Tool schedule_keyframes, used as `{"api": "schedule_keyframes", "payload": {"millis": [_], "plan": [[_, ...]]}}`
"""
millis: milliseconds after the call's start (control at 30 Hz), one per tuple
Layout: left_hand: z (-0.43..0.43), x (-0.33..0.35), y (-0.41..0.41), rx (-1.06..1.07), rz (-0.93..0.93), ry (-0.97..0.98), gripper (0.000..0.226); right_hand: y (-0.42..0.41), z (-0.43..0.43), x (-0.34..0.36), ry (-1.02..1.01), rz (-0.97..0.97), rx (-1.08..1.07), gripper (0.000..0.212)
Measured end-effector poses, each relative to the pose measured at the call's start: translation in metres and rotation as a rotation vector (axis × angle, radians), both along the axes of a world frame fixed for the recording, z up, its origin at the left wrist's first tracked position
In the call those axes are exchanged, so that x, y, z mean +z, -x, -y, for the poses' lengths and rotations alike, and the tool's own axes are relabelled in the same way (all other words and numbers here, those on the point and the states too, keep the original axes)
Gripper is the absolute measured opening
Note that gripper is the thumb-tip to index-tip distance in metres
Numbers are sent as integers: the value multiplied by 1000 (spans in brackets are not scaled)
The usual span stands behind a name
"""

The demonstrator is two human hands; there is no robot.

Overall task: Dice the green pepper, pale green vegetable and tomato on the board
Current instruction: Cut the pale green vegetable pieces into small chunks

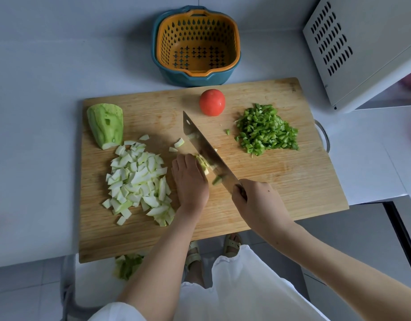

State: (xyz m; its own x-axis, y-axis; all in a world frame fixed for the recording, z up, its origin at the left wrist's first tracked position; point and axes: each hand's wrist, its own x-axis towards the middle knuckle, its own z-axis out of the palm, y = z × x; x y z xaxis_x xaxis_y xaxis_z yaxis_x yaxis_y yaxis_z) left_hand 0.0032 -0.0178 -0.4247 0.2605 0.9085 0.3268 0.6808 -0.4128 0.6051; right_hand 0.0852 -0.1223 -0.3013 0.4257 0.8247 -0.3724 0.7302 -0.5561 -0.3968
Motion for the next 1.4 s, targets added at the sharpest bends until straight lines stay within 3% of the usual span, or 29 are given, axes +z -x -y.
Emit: {"api": "schedule_keyframes", "payload": {"millis": [133, 233, 367, 667, 867, 1133, 1400], "plan": [[0, 2, 0, 5, -3, 29, 21, 4, 1, 1, 34, 2, 15, 41], [1, 4, -1, 1, 35, 16, 9, 7, -7, -10, 56, -6, 11, 39], [1, 1, 0, -2, 89, 31, 18, 8, -18, -18, 23, -27, -21, 32], [-6, 1, 9, -14, 176, 112, 14, 8, 1, 2, 13, 6, 5, 41], [-7, 2, 14, -99, 211, 130, 29, 13, -10, -19, 44, -21, -16, 36], [-8, -4, 18, -80, 191, 131, 12, 10, 0, -3, -13, -11, -20, 42], [-5, 3, 18, -63, 189, 101, 18, 16, -2, -7, 41, -21, 7, 40]]}}
